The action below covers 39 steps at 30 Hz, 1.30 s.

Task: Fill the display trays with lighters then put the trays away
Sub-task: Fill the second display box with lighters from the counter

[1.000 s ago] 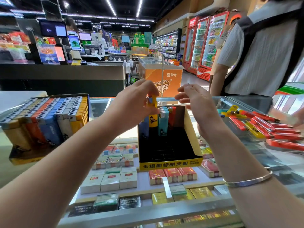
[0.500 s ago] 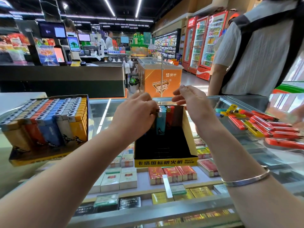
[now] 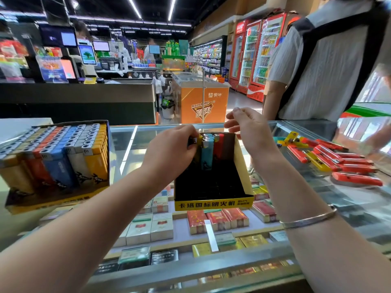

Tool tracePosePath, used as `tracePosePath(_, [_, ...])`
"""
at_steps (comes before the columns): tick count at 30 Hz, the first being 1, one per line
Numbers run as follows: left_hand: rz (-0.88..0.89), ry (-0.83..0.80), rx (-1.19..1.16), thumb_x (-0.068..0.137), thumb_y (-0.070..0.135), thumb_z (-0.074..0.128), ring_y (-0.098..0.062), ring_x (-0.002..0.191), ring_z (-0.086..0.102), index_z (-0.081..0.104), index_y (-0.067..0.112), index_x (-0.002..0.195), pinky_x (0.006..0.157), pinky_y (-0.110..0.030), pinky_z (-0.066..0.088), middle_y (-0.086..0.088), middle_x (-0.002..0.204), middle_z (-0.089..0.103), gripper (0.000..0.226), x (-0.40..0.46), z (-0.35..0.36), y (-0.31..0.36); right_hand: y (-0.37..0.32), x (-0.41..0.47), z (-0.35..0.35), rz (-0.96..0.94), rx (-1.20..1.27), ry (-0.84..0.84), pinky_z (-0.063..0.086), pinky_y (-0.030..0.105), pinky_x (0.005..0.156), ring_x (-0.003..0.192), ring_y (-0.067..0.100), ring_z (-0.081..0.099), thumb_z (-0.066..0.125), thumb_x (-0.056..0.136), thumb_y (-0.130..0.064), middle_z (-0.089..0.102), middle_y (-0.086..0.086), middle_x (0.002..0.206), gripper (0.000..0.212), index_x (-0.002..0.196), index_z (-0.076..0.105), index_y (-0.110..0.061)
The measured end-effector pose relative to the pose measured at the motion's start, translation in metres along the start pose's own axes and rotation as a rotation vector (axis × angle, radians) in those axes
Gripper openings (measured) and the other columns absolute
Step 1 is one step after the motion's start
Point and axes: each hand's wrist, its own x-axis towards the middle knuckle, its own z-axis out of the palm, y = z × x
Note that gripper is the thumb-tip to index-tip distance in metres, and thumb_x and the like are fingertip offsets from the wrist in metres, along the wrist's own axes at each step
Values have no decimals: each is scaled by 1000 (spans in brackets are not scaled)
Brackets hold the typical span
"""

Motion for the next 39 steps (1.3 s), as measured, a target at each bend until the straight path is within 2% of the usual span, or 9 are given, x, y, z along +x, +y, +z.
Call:
tracePosePath(4, [34, 4, 35, 87, 22, 58, -19, 83, 60, 62, 18, 106, 62, -33, 52, 1, 103, 66, 21, -3, 1, 2, 5, 0, -1, 2, -23, 62, 42, 33, 78, 78, 15, 53, 41, 97, -23, 60, 2, 78, 27, 75, 56, -20])
tracePosePath(9, [40, -17, 73, 86, 25, 56, -15, 85, 55, 56, 17, 112, 57, -23, 38, 0, 108, 63, 27, -3, 6, 0, 12, 8, -23, -7, -5, 199, 43, 29, 71, 73, 11, 53, 45, 94, -19, 59, 0, 77, 21, 77, 57, -21])
tracePosePath(13, [12, -96, -136, 85, 22, 57, -22, 110, 52, 51, 17, 126, 85, -38, 51, -2, 132, 51, 42, -4, 14, 3, 35, 11, -60, -11, -272, 229, 41, 8, 51, 70, 9, 53, 47, 91, -15, 59, 5, 90, 12, 89, 59, -15])
tracePosePath(19, [-96, -279, -452, 80, 17, 61, -22, 137, 23, 19, 30, 145, 104, -44, 39, 15, 153, 7, 78, -10, 30, 13, 75, 17, -111, 222, -960, 166, 42, 38, 80, 96, 39, 53, 46, 84, -9, 61, 25, 103, 19, 91, 62, -2])
tracePosePath(26, [-98, -251, -508, 76, 10, 59, -23, 138, 16, 17, 34, 142, 108, -49, 32, 14, 151, 5, 82, -14, 35, 14, 82, 18, -133, 495, -1364, 66, 30, 44, 102, 127, 40, 33, 45, 90, -16, 48, 24, 130, 31, 115, 55, -1])
tracePosePath(30, [-92, -257, -473, 79, 11, 58, -24, 136, 20, 19, 32, 141, 105, -49, 36, 13, 149, 9, 76, -14, 36, 14, 80, 16, -134, 382, -1311, 52, 44, 33, 75, 95, 36, 54, 48, 87, -5, 60, 23, 101, 21, 101, 61, 2])
tracePosePath(33, [-100, -261, -460, 81, 11, 58, -25, 136, 21, 19, 32, 141, 104, -49, 37, 13, 149, 10, 75, -14, 35, 16, 70, 17, -131, 379, -1278, -14, 30, 26, 49, 58, 21, 44, 49, 85, -2, 50, 11, 69, 12, 74, 54, -2])
tracePosePath(35, [-104, -266, -461, 81, 11, 58, -25, 136, 21, 19, 31, 140, 104, -49, 37, 13, 149, 10, 74, -14, 34, 16, 64, 18, -127, 431, -1279, -108, 30, 28, 50, 59, 19, 43, 51, 87, -7, 45, 8, 67, 16, 72, 47, -5])
tracePosePath(39, [-97, -271, -462, 81, 11, 58, -24, 136, 20, 19, 31, 140, 105, -49, 36, 13, 148, 11, 74, -14, 33, 15, 63, 24, -126, 482, -1196, -129, 34, 29, 61, 69, 21, 45, 44, 91, -3, 50, 9, 79, 14, 103, 51, -2])
